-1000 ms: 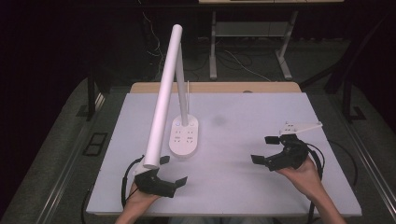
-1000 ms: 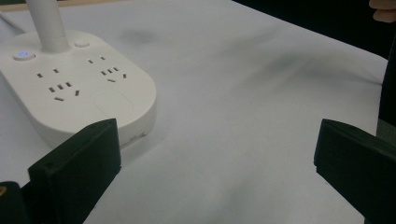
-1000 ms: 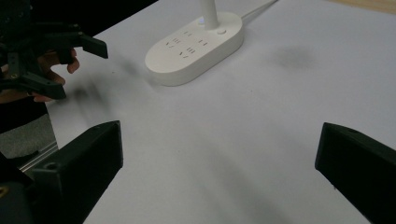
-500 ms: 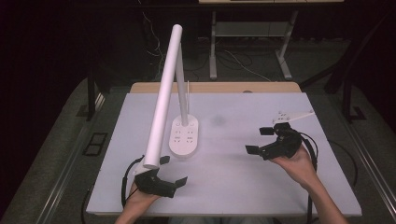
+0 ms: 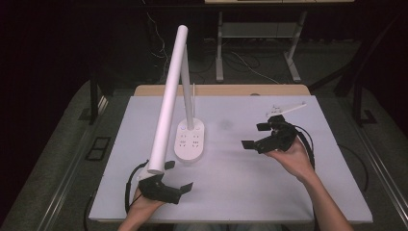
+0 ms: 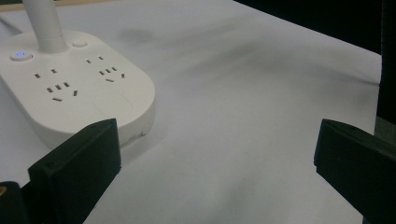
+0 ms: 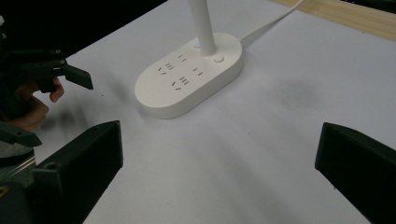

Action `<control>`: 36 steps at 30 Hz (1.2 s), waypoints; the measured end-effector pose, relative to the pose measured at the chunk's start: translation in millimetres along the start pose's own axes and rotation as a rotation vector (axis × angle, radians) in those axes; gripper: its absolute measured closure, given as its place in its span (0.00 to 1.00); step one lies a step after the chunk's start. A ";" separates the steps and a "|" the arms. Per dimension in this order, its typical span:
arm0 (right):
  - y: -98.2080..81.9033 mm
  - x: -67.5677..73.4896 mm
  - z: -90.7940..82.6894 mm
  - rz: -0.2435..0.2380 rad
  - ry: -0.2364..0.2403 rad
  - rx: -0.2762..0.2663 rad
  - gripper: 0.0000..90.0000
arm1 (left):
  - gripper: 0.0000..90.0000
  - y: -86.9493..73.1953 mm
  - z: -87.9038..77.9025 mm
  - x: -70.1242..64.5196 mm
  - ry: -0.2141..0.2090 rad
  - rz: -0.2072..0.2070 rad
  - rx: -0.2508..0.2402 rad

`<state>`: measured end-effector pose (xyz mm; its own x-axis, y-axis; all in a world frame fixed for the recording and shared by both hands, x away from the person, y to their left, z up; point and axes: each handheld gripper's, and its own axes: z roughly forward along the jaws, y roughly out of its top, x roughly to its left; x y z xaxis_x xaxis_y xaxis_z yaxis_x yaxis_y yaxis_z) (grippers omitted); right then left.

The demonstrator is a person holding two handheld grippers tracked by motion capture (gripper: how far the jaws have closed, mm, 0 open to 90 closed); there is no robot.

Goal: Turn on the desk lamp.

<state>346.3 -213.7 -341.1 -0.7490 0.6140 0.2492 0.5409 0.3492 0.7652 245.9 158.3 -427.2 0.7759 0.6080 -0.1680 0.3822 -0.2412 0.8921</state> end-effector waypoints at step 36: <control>55.6 -8.9 69.0 0.044 0.001 0.008 0.01 | 0.00 0.2 -0.6 0.5 -0.013 0.003 -0.001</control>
<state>409.4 -150.9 -341.7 -0.7250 0.6280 0.2829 0.5760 0.3276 0.7490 246.0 159.0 -426.8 0.7832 0.5978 -0.1710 0.3795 -0.2417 0.8931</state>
